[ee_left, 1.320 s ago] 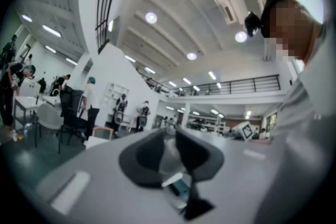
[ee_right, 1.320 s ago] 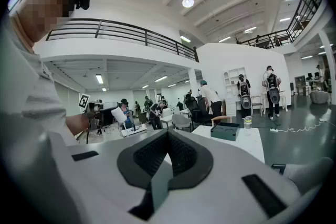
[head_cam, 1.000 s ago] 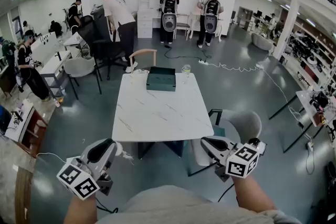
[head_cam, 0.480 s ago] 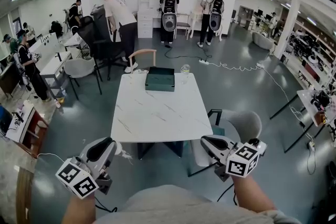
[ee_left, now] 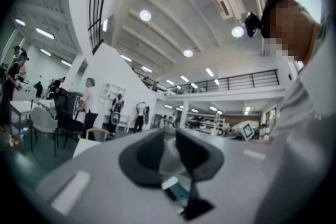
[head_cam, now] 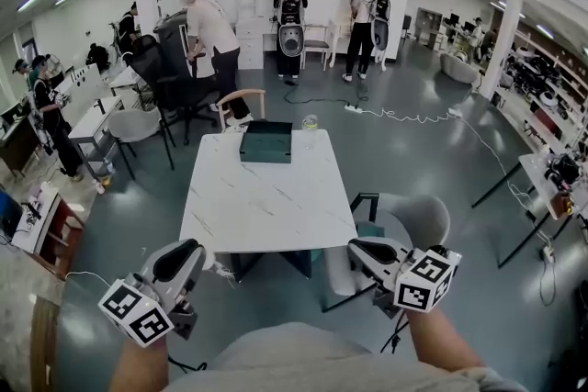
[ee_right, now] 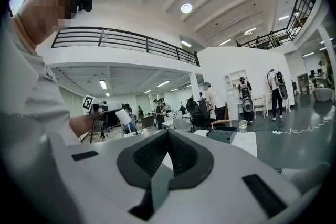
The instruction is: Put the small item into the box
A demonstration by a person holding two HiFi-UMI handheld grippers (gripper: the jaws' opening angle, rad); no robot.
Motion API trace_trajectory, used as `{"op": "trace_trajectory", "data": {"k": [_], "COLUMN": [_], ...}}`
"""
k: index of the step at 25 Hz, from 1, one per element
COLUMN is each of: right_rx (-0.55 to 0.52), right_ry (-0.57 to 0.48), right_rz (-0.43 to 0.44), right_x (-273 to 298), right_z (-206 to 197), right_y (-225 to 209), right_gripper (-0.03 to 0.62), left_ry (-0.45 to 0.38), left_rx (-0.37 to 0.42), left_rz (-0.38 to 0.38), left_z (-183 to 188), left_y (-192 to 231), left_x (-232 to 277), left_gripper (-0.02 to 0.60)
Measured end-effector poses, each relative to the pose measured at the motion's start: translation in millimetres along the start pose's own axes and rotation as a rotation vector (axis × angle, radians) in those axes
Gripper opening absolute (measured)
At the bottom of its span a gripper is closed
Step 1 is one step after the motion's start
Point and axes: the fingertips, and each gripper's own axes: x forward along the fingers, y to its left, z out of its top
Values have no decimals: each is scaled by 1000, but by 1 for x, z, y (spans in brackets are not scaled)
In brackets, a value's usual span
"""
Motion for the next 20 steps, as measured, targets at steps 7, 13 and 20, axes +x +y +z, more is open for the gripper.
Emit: {"op": "trace_trajectory", "data": {"k": [7, 13, 20], "right_rx": [3, 18, 39], "right_ry": [-6, -12, 2], "right_rz": [14, 13, 9], "right_x": [-42, -64, -48], "right_z": [3, -5, -12], "right_y": [-32, -58, -73], "right_gripper": [8, 8, 8], "left_ry": [7, 28, 37], "left_rx": [0, -1, -13], "left_rz": [-3, -10, -6], "left_z": [-4, -16, -21], "left_y": [-44, -67, -50], "left_x": [40, 66, 75], "left_gripper": [72, 72, 72]}}
